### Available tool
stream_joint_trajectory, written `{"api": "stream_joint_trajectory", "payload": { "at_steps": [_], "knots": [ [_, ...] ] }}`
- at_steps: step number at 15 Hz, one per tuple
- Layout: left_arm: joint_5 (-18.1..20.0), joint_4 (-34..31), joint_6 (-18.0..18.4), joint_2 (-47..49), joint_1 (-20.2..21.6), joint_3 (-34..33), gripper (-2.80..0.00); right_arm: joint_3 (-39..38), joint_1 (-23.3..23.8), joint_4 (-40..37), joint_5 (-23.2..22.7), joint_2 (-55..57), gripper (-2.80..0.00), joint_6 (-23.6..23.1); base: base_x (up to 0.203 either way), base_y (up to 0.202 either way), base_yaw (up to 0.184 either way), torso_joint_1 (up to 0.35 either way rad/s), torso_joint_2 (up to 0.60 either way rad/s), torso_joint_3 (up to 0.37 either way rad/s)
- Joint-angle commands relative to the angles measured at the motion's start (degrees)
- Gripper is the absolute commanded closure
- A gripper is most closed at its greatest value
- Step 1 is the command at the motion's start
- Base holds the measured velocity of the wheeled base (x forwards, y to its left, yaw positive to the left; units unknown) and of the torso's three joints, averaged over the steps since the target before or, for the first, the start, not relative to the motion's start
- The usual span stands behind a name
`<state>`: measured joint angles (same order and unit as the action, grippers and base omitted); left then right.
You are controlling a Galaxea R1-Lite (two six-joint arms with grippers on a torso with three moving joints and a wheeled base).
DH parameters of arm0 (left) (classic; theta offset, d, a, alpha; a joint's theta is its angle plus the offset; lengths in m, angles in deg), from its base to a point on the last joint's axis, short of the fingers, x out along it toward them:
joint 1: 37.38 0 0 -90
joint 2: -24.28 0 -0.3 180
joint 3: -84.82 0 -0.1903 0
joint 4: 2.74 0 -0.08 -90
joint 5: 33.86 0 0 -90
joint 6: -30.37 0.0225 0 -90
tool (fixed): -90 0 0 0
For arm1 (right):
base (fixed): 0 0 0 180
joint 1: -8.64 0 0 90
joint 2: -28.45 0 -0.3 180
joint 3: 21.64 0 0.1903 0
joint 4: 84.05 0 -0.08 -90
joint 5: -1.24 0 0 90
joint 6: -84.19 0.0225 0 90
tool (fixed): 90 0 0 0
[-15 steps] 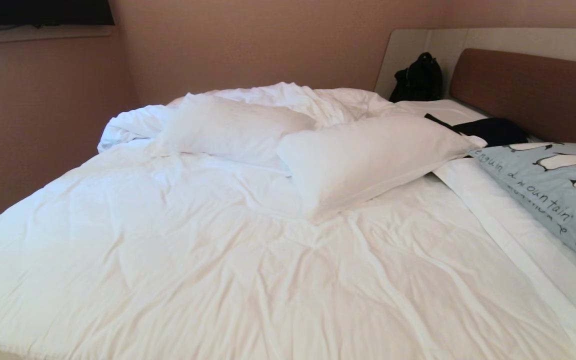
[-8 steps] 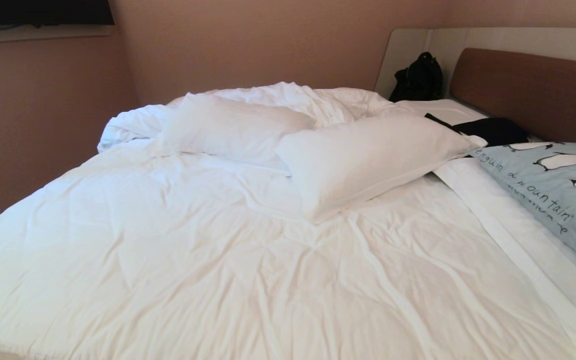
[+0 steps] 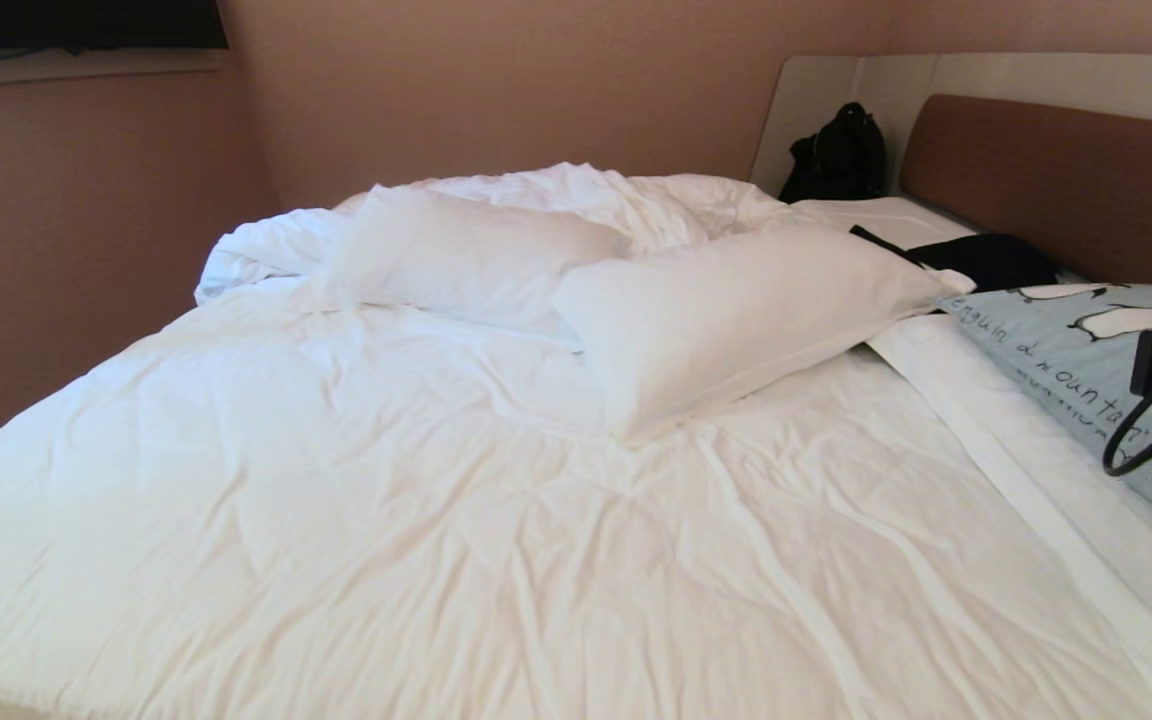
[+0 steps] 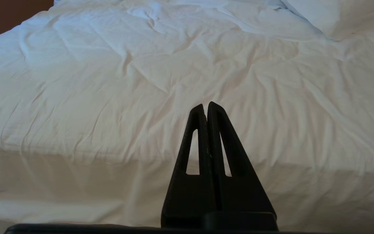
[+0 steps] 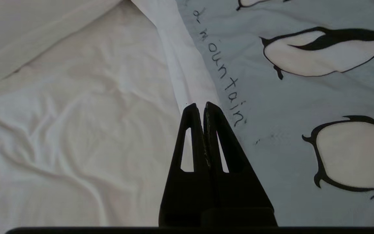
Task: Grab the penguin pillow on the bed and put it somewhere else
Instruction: Pick up the pillow
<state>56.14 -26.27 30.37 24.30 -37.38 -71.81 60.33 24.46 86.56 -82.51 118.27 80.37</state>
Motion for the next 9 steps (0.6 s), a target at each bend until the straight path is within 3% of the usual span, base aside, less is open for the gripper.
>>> {"api": "stream_joint_trajectory", "payload": {
  "at_steps": [1, 9],
  "knots": [
    [0.0, -0.01, 0.0, -0.02, 0.0, 0.0, 0.0, 1.55, 1.02, 0.16, 0.21, 4.37, 0.0, -0.05, 0.0, 0.0, 0.0, 0.0, 0.0, 0.0],
    [0.0, -0.01, 0.0, -0.02, 0.0, 0.0, 0.0, 6.06, 5.49, 0.18, 3.15, 12.01, 0.0, -0.29, 0.0, 0.0, 0.0, 0.0, 0.0, 0.0]
  ]
}}
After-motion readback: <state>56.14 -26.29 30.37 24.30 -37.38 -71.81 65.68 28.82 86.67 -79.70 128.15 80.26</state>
